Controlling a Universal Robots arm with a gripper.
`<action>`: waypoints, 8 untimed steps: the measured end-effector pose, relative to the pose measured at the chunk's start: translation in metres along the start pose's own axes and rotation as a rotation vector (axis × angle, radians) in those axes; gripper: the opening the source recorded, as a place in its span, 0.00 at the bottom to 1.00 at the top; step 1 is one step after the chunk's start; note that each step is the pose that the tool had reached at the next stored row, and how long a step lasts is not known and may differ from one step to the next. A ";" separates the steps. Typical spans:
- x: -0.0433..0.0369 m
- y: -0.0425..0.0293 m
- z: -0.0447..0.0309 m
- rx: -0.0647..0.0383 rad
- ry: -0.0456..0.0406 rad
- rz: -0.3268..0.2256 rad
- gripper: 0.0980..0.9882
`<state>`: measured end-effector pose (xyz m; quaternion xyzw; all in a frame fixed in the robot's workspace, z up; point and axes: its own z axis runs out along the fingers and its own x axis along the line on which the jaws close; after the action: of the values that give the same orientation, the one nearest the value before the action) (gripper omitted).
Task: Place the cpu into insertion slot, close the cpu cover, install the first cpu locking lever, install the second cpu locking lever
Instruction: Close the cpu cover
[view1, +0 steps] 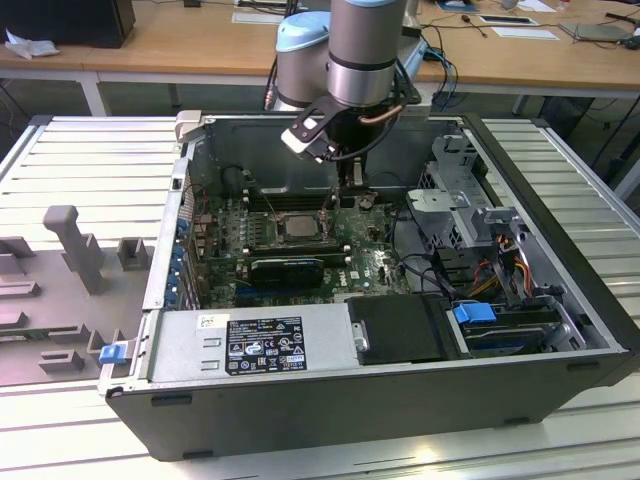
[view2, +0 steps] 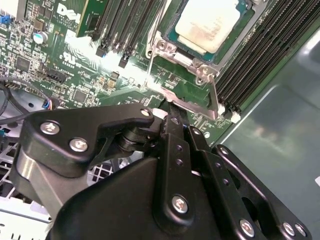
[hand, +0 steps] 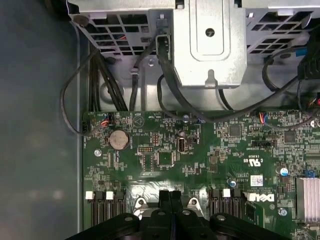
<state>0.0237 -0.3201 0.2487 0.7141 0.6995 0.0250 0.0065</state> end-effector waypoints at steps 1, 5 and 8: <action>0.0000 -0.0005 0.0000 0.000 0.0000 0.000 0.01; 0.0000 -0.0019 -0.0001 0.000 0.0000 0.000 0.01; -0.0001 -0.0038 -0.0002 0.000 0.0000 0.000 0.01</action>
<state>0.0199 -0.3201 0.2487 0.7141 0.6995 0.0250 0.0065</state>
